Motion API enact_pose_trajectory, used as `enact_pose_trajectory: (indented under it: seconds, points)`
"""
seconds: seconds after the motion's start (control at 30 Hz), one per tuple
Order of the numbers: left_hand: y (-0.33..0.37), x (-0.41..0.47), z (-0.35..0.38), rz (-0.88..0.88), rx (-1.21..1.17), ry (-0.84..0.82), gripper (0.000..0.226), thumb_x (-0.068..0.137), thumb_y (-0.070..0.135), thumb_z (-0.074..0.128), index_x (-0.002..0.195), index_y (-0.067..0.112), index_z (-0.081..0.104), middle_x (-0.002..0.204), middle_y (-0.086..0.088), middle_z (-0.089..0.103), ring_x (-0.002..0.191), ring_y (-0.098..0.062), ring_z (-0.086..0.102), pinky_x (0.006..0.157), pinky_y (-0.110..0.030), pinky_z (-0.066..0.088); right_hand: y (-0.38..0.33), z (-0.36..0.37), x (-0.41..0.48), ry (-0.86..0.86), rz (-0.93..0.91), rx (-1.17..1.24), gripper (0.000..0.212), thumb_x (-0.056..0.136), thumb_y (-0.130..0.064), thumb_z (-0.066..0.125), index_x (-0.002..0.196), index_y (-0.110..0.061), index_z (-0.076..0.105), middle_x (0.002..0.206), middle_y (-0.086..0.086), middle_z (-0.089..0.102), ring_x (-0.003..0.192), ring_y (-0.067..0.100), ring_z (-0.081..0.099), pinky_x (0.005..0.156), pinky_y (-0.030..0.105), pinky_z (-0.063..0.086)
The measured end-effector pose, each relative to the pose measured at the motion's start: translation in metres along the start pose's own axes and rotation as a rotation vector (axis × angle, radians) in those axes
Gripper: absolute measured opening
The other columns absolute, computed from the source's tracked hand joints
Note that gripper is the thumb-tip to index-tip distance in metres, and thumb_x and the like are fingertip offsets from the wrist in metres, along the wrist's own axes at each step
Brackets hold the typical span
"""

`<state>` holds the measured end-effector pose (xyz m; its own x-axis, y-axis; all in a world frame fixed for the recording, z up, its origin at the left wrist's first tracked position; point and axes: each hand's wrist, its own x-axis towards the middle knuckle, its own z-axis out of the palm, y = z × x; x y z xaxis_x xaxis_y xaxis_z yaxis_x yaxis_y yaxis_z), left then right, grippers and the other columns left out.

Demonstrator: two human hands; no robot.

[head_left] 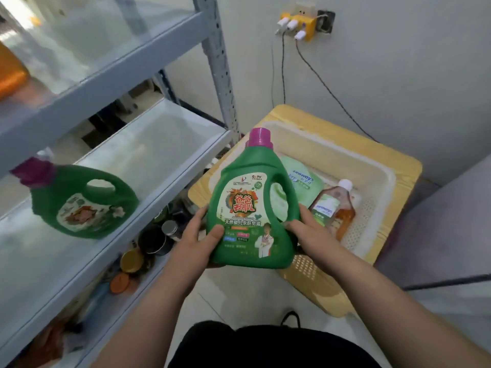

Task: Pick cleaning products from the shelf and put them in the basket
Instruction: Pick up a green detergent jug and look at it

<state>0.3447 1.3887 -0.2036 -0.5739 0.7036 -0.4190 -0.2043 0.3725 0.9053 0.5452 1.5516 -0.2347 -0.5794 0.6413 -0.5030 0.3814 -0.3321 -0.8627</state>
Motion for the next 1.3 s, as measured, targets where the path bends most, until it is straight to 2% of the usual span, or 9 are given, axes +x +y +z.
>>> enact_pose_trajectory:
  seconds: [0.2, 0.37, 0.53, 0.67, 0.77, 0.93, 1.03, 1.17, 1.3]
  points:
    - [0.016, 0.052, 0.048, 0.047, 0.171, -0.114, 0.043, 0.101, 0.026, 0.064, 0.134, 0.051, 0.051, 0.124, 0.012, 0.06, 0.091, -0.007, 0.074, 0.064, -0.028, 0.062, 0.014, -0.043, 0.016, 0.146, 0.103, 0.192, 0.045, 0.077, -0.045, 0.065, 0.102, -0.079, 0.051, 0.101, -0.026, 0.073, 0.089, 0.011, 0.076, 0.067, 0.034, 0.063]
    - [0.028, 0.106, 0.061, 0.052, 0.324, -0.187, 0.046, 0.102, 0.022, 0.061, 0.145, 0.035, 0.049, 0.127, 0.01, 0.057, 0.094, -0.013, 0.073, 0.06, -0.029, 0.062, 0.014, -0.048, 0.044, 0.255, 0.141, 0.137, 0.049, 0.072, -0.051, 0.062, 0.087, -0.091, 0.038, 0.094, -0.033, 0.072, 0.09, 0.008, 0.074, 0.085, 0.041, 0.062]
    - [0.044, 0.164, 0.053, 0.12, 0.617, -0.296, 0.045, 0.1, 0.031, 0.061, 0.142, 0.037, 0.046, 0.123, 0.01, 0.059, 0.085, -0.009, 0.072, 0.066, -0.036, 0.064, -0.006, -0.038, 0.08, 0.319, 0.202, 0.074, 0.066, 0.094, -0.034, 0.059, 0.151, -0.054, 0.031, 0.103, -0.027, 0.06, 0.094, 0.008, 0.066, 0.072, 0.028, 0.059]
    - [0.054, 0.209, 0.04, 0.219, 0.861, -0.367, 0.04, 0.101, 0.032, 0.057, 0.14, 0.03, 0.047, 0.114, 0.01, 0.058, 0.091, -0.002, 0.063, 0.071, -0.031, 0.057, -0.023, -0.019, 0.115, 0.333, 0.249, 0.091, 0.058, 0.094, -0.025, 0.06, 0.147, -0.04, 0.04, 0.112, -0.011, 0.067, 0.099, 0.02, 0.069, 0.084, 0.045, 0.061]
    - [0.059, 0.235, 0.035, 0.256, 1.077, -0.382, 0.038, 0.1, 0.036, 0.052, 0.135, 0.022, 0.047, 0.118, -0.001, 0.046, 0.092, -0.013, 0.054, 0.072, -0.031, 0.042, -0.029, -0.005, 0.138, 0.361, 0.298, 0.103, 0.056, 0.095, -0.023, 0.057, 0.147, -0.035, 0.041, 0.123, 0.0, 0.068, 0.103, 0.027, 0.069, 0.092, 0.05, 0.059]
    - [0.071, 0.264, 0.044, 0.445, 1.284, -0.406, 0.048, 0.097, 0.03, 0.053, 0.142, 0.014, 0.046, 0.119, -0.006, 0.043, 0.102, -0.02, 0.044, 0.09, -0.038, 0.046, -0.03, 0.006, 0.158, 0.427, 0.336, 0.071, 0.053, 0.096, -0.025, 0.052, 0.147, -0.036, 0.041, 0.107, -0.009, 0.065, 0.094, 0.021, 0.068, 0.077, 0.037, 0.058]
    - [0.067, 0.266, 0.054, 0.679, 1.192, -0.561, 0.059, 0.098, 0.033, 0.056, 0.154, 0.021, 0.04, 0.145, -0.009, 0.042, 0.127, -0.021, 0.038, 0.113, -0.041, 0.037, -0.029, 0.01, 0.158, 0.451, 0.302, -0.078, 0.057, 0.1, -0.029, 0.049, 0.154, -0.036, 0.033, 0.118, -0.007, 0.065, 0.091, 0.011, 0.061, 0.072, 0.028, 0.05]
    - [0.041, 0.261, 0.061, 0.69, 1.431, -0.692, 0.081, 0.098, 0.067, 0.033, 0.165, 0.029, 0.007, 0.172, -0.005, 0.0, 0.158, -0.025, -0.005, 0.127, -0.051, 0.001, -0.022, 0.013, 0.155, 0.435, 0.185, -0.475, 0.07, 0.105, -0.033, 0.043, 0.165, -0.018, 0.009, 0.157, 0.011, 0.044, 0.136, 0.027, 0.047, 0.112, 0.039, 0.041]
    - [0.034, 0.261, 0.061, 0.723, 1.486, -0.647, 0.09, 0.087, 0.074, 0.014, 0.165, 0.03, 0.004, 0.173, -0.005, -0.002, 0.159, -0.025, -0.007, 0.127, -0.053, 0.0, -0.017, 0.008, 0.152, 0.36, 0.176, -0.526, 0.076, 0.106, -0.038, 0.041, 0.165, -0.019, -0.002, 0.164, 0.009, 0.034, 0.146, 0.026, 0.039, 0.119, 0.039, 0.033]
